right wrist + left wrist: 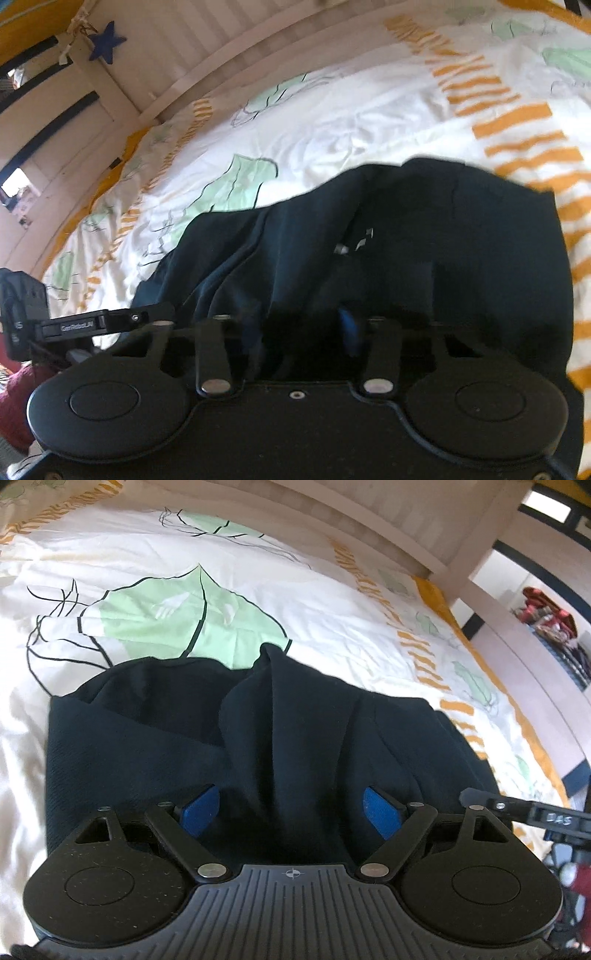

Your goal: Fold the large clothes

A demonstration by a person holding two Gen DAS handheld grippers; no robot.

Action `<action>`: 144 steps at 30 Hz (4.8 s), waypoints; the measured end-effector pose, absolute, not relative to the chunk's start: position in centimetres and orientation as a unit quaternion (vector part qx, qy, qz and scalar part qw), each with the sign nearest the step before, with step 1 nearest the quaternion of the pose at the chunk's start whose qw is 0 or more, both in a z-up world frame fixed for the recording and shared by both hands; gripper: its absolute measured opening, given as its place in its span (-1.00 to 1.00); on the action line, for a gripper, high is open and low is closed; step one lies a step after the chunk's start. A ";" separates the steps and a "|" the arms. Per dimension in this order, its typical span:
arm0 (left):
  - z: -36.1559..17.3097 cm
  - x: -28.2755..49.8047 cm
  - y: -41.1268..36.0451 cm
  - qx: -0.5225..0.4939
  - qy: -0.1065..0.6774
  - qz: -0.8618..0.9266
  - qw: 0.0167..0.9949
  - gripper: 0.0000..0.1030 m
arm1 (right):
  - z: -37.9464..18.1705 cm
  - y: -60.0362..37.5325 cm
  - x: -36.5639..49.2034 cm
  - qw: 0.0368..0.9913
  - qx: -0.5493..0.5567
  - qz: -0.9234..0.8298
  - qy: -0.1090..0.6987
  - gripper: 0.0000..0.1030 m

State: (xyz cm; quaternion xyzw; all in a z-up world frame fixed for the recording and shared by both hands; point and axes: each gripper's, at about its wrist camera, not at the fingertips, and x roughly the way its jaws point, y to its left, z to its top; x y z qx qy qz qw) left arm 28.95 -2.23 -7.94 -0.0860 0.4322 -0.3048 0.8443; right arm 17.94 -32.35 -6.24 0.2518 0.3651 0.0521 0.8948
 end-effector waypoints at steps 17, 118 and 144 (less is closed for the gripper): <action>-9.4 27.8 -1.9 -0.063 0.369 -0.276 0.885 -0.61 | -9.3 -33.5 19.7 0.924 0.161 -0.007 0.346 -0.42; -8.9 4.9 8.6 -0.024 0.483 -0.205 0.851 0.98 | -9.0 -29.6 -7.7 0.851 0.287 -0.069 0.435 1.00; 0.3 9.8 12.2 -0.264 0.326 -0.240 0.875 -0.82 | -0.8 -34.8 -7.3 0.882 0.403 0.040 0.241 -0.72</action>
